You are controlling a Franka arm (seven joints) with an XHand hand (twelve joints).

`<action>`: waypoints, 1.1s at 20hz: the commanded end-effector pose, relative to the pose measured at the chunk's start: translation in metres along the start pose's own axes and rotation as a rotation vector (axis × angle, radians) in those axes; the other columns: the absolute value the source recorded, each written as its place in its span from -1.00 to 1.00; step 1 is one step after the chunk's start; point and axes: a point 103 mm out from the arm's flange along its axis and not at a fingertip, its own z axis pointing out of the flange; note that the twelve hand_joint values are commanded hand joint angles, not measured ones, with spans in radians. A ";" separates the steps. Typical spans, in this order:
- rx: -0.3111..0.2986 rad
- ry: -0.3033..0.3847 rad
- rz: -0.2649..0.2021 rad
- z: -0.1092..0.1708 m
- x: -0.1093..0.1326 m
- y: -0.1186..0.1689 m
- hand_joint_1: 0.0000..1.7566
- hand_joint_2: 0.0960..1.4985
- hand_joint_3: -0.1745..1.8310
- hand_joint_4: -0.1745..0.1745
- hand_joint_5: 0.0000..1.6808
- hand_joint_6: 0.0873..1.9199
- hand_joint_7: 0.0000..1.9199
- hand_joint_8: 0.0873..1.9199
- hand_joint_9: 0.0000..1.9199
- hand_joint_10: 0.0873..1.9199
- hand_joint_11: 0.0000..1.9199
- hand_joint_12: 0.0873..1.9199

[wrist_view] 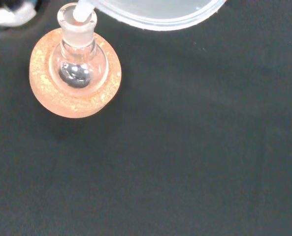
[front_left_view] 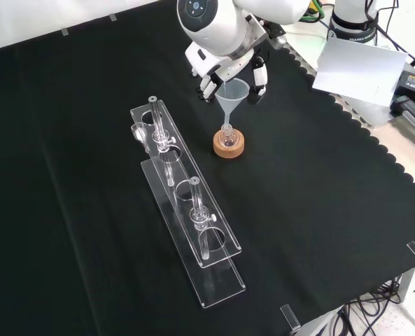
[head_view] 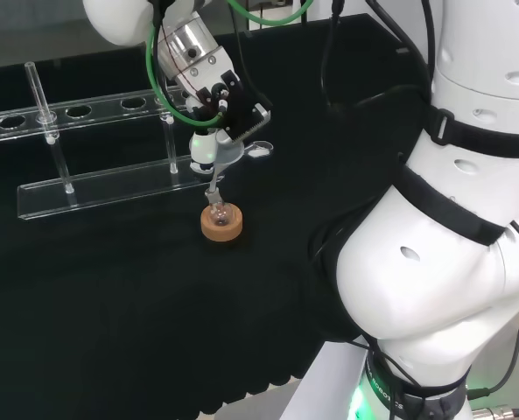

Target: Place the funnel on the round-bottom flask.

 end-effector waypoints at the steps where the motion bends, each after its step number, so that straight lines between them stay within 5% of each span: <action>1: 0.046 -0.015 0.010 0.000 0.002 0.001 -0.04 -0.24 -0.07 -0.29 -0.20 -0.24 -0.06 -0.31 0.24 -0.64 -0.28 0.27; 22: 0.083 -0.007 0.003 0.014 -0.004 0.008 -0.06 -0.24 -0.07 -0.30 -0.28 -0.26 -0.12 -0.30 0.18 -0.65 -0.30 0.28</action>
